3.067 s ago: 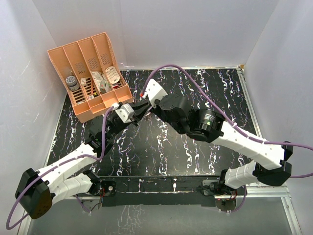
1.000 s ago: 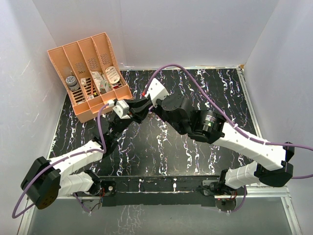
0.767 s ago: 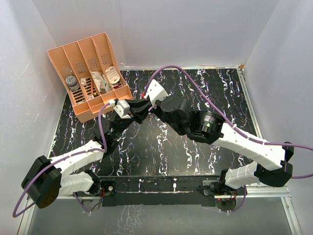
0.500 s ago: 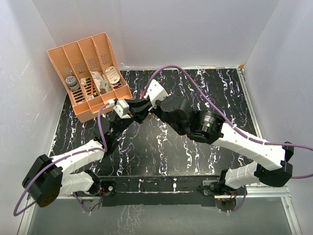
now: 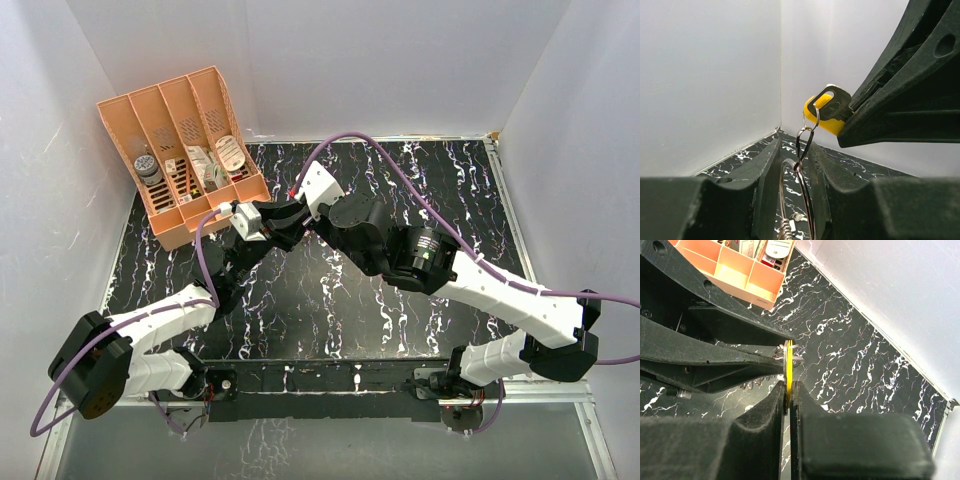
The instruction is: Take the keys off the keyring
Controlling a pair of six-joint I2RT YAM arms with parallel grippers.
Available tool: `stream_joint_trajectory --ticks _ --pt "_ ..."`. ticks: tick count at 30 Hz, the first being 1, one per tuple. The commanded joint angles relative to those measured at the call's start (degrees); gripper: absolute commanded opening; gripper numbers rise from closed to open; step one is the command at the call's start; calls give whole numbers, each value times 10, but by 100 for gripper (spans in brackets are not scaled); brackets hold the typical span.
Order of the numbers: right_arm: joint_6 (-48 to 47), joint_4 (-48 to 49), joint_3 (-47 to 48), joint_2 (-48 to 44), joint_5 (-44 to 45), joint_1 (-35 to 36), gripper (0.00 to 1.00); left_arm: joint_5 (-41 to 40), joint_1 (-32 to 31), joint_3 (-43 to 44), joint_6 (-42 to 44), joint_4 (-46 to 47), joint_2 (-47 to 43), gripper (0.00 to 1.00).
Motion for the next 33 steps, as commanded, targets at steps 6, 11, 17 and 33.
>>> stream_joint_trajectory --ticks 6,11,17,33 --pt "8 43 -3 -13 4 4 0 6 -1 0 -7 33 -4 28" --pt "9 44 -4 -14 5 4 0 11 -1 -2 -21 59 0 28" --pt "12 46 -6 -19 5 5 0 2 -1 1 -26 39 -2 28" --pt "7 44 4 -24 25 7 0 -73 -4 -26 -8 -10 -32 16"
